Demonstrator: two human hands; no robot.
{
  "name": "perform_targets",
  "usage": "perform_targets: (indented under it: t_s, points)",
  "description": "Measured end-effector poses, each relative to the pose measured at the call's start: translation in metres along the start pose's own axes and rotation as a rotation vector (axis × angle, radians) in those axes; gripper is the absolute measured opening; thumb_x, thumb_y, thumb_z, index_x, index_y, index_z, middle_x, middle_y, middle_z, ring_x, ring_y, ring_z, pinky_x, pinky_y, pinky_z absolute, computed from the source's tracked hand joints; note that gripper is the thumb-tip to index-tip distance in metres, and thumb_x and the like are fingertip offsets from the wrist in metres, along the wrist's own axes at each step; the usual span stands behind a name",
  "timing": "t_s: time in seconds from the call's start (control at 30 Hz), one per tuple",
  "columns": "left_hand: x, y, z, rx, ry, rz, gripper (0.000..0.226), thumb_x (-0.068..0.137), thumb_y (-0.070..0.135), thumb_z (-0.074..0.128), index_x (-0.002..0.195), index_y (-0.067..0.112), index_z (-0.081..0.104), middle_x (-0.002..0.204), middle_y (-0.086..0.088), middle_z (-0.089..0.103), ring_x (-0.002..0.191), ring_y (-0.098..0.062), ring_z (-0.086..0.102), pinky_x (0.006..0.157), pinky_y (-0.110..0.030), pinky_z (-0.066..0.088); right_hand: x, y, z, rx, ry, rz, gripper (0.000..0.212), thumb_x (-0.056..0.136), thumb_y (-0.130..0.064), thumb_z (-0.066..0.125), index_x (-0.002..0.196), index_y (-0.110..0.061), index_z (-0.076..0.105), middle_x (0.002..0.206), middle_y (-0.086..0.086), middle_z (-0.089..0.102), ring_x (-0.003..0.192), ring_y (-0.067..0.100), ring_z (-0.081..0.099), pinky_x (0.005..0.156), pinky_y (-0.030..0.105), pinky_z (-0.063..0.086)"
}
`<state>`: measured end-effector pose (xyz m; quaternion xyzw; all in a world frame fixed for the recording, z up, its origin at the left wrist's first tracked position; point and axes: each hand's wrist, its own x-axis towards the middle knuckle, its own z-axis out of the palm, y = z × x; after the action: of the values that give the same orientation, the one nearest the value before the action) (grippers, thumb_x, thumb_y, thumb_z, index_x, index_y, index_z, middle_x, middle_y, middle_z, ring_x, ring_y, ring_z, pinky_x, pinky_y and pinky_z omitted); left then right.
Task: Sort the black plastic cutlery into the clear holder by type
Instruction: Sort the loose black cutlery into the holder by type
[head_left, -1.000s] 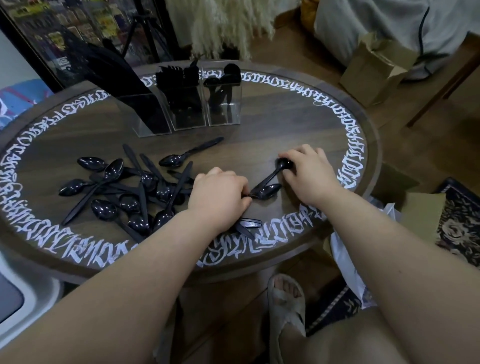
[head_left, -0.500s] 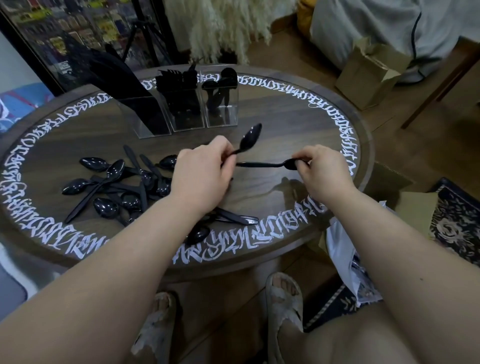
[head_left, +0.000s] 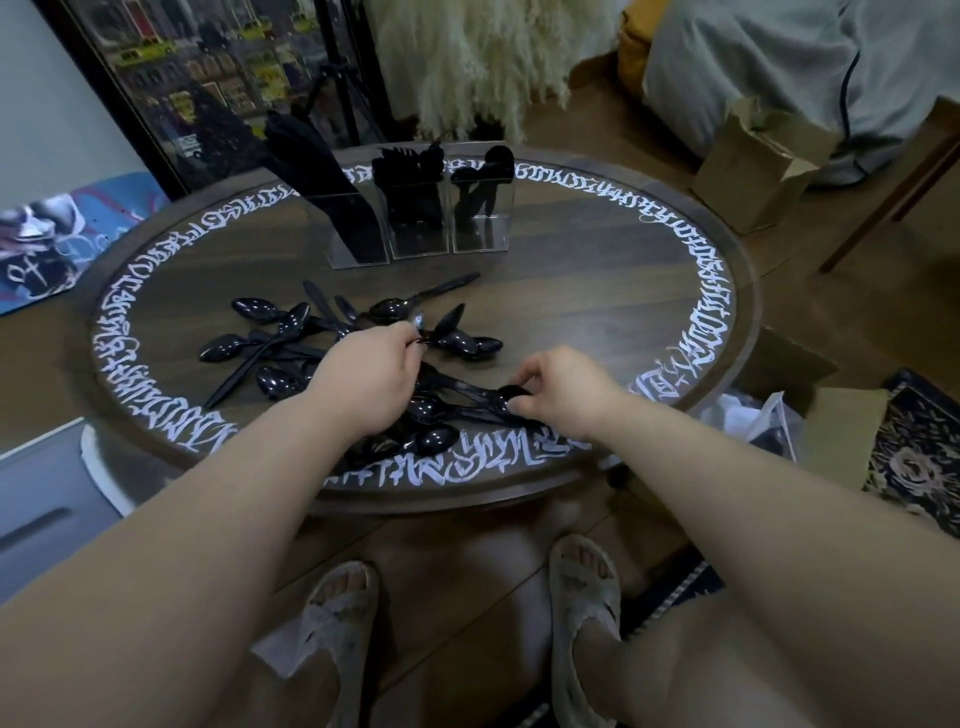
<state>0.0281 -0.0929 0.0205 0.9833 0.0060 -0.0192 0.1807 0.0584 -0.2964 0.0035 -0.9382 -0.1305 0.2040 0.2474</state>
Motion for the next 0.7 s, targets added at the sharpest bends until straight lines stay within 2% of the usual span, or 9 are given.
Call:
perform_targets:
  t_s: [0.13,0.27,0.37,0.43,0.53,0.63,0.7]
  points:
    - [-0.005,-0.012,-0.004,0.015,-0.008,-0.022,0.034,0.101,0.022,0.034,0.118,0.010,0.061,0.113,-0.011,0.062,0.108,-0.030,0.055,0.088,-0.034,0.041,0.001,-0.008,0.004,-0.073,-0.054,-0.050,0.035,0.089,-0.034,0.064,0.120,-0.017,0.062,0.115,0.003,0.065,0.101,0.020,0.060,0.084,0.029,0.049]
    - [-0.008,-0.023,-0.010,0.003,0.014,-0.044,0.034,0.101,0.021,0.035,0.124,0.012,0.058,0.117,-0.014,0.059,0.110,-0.030,0.053,0.092,-0.034,0.039,-0.001,-0.016,0.010,-0.171,-0.070,-0.101,0.053,0.079,-0.052,0.068,0.121,-0.020,0.059,0.116,0.001,0.054,0.101,0.020,0.057,0.088,0.038,0.051]
    - [-0.011,-0.027,-0.015,-0.007,0.063,-0.051,0.033,0.100,0.024,0.040,0.128,0.013,0.054,0.119,-0.012,0.059,0.110,-0.028,0.054,0.090,-0.033,0.040,0.000,-0.020,0.014,-0.270,-0.071,-0.128,0.044,0.081,-0.042,0.070,0.116,-0.019,0.057,0.113,0.003,0.058,0.099,0.022,0.057,0.084,0.036,0.050]
    - [-0.014,-0.030,-0.017,-0.033,0.096,-0.065,0.032,0.100,0.025,0.042,0.128,0.013,0.052,0.111,-0.010,0.063,0.102,-0.028,0.057,0.083,-0.034,0.043,0.001,-0.022,0.015,-0.267,-0.091,-0.116,0.035,0.084,-0.035,0.069,0.112,-0.017,0.057,0.109,0.004,0.062,0.097,0.023,0.058,0.081,0.035,0.050]
    - [-0.016,-0.034,-0.019,-0.067,0.125,-0.096,0.025,0.099,0.028,0.043,0.119,0.016,0.051,0.085,-0.005,0.061,0.079,-0.027,0.056,0.067,-0.033,0.041,0.002,-0.024,0.015,-0.258,-0.122,-0.093,0.030,0.088,-0.032,0.065,0.111,-0.015,0.056,0.103,0.004,0.060,0.092,0.022,0.056,0.076,0.032,0.046]
    - [-0.019,-0.036,-0.023,-0.085,0.147,-0.129,0.019,0.099,0.028,0.042,0.108,0.014,0.052,0.082,-0.006,0.061,0.077,-0.029,0.056,0.065,-0.034,0.041,0.004,-0.025,0.010,-0.182,-0.135,-0.051,0.027,0.089,-0.030,0.065,0.108,-0.012,0.058,0.098,0.007,0.061,0.087,0.023,0.057,0.070,0.031,0.045]
    - [-0.021,-0.035,-0.027,-0.089,0.166,-0.138,0.022,0.100,0.028,0.040,0.092,0.010,0.051,0.072,-0.004,0.056,0.073,-0.029,0.054,0.062,-0.034,0.036,0.005,-0.027,0.001,-0.063,-0.125,-0.024,0.019,0.088,-0.030,0.066,0.097,-0.015,0.059,0.089,0.004,0.061,0.082,0.021,0.058,0.062,0.027,0.043]
